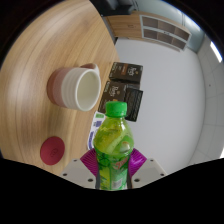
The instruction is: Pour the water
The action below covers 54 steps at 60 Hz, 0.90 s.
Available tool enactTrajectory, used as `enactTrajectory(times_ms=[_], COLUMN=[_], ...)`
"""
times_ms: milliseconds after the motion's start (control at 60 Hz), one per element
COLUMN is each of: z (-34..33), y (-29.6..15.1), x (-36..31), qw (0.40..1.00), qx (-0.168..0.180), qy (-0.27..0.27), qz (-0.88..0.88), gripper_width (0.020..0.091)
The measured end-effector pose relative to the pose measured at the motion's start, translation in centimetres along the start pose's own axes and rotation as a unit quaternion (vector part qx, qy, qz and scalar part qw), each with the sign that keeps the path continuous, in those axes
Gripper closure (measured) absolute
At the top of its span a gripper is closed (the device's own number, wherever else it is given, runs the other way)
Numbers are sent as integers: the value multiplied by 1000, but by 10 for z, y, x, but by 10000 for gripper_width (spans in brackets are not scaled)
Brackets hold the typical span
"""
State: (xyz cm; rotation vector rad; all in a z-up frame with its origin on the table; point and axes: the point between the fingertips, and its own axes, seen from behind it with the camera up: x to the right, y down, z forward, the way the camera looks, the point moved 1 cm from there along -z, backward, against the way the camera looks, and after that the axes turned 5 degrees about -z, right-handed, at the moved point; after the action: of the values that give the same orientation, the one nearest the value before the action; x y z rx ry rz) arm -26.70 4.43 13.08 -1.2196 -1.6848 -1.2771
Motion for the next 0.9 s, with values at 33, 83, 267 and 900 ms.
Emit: enactTrajectory(times_ms=[33, 83, 267, 900], z=[3, 8, 16, -41], y=[-5, -8, -20, 0], x=[2, 4, 17, 16], qw=[1000, 998, 983, 837], qx=[-2, -5, -16, 122], qy=[4, 8, 39, -87], qz=[-26, -66, -176, 526], gripper_width=[754, 754, 753, 744])
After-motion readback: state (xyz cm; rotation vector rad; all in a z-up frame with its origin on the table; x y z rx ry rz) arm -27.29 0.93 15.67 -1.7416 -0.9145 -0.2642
